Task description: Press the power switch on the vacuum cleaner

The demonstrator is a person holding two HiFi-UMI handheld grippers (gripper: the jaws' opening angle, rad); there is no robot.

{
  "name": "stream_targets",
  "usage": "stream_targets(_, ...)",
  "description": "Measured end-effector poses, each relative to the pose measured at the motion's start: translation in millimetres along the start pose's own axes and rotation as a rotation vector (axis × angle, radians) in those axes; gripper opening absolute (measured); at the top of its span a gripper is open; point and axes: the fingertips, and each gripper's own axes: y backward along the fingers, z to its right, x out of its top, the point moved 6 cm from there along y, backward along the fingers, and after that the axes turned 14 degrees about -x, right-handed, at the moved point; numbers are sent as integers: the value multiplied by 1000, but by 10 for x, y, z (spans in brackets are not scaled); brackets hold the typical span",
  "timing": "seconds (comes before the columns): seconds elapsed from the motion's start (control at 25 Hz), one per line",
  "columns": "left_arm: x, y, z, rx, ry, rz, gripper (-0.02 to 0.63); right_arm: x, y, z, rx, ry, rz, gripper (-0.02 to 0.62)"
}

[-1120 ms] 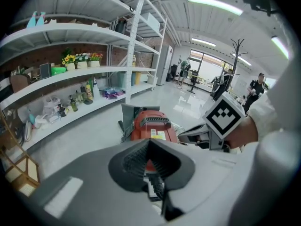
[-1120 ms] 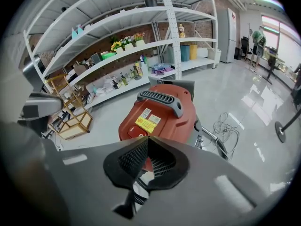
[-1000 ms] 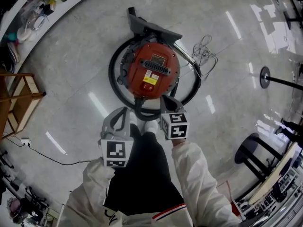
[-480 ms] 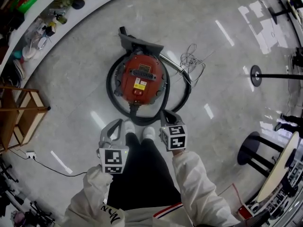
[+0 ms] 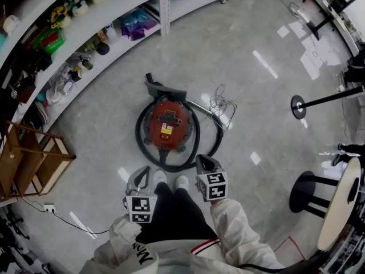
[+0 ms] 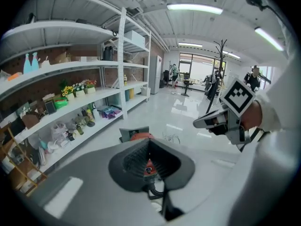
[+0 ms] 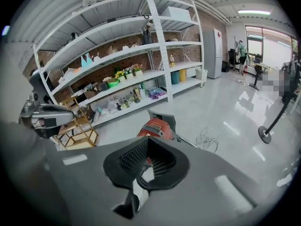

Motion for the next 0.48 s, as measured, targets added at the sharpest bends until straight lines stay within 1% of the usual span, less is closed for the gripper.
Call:
stream_targets(0.16, 242, 202, 48, 13, -9, 31, 0, 137, 319, 1, 21, -29, 34, 0)
stream_targets(0.36, 650, 386, 67, 33, -42, 99, 0, 455, 661, 45, 33, -15, 111, 0)
stream_targets(0.48, 812, 497, 82, 46, -51, 127, 0, 610, 844, 63, 35, -9, 150, 0)
